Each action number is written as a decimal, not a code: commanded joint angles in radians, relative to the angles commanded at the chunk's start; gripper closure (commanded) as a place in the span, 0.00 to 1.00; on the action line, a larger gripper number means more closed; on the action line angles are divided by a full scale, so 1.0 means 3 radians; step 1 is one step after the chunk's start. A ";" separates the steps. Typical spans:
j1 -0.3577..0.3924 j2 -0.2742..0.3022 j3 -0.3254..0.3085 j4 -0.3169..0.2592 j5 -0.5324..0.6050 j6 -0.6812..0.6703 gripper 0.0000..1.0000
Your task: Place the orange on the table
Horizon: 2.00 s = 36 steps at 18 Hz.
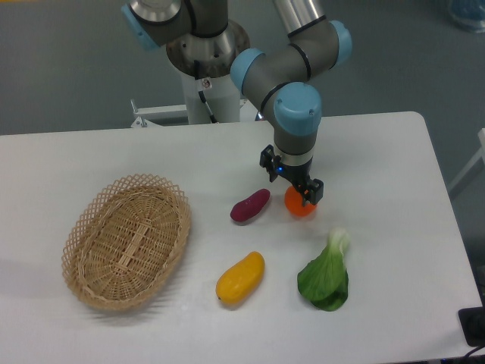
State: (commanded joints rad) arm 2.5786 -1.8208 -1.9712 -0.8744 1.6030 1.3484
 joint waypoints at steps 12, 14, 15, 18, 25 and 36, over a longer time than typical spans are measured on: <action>0.0424 -0.0036 0.0465 0.0000 -0.0291 -0.0010 0.00; 0.0486 -0.0036 0.0511 0.0000 -0.0332 -0.0010 0.00; 0.0516 -0.0041 0.0527 0.0000 -0.0332 -0.0010 0.00; 0.0603 -0.0127 0.0669 -0.0005 -0.0332 -0.0010 0.00; 0.0706 -0.0378 0.1063 -0.0076 -0.0307 -0.0005 0.00; 0.0752 -0.0491 0.1340 -0.0460 -0.0302 0.0000 0.00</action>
State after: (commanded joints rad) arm 2.8041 -1.9681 -1.5692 -1.0125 1.5125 1.3484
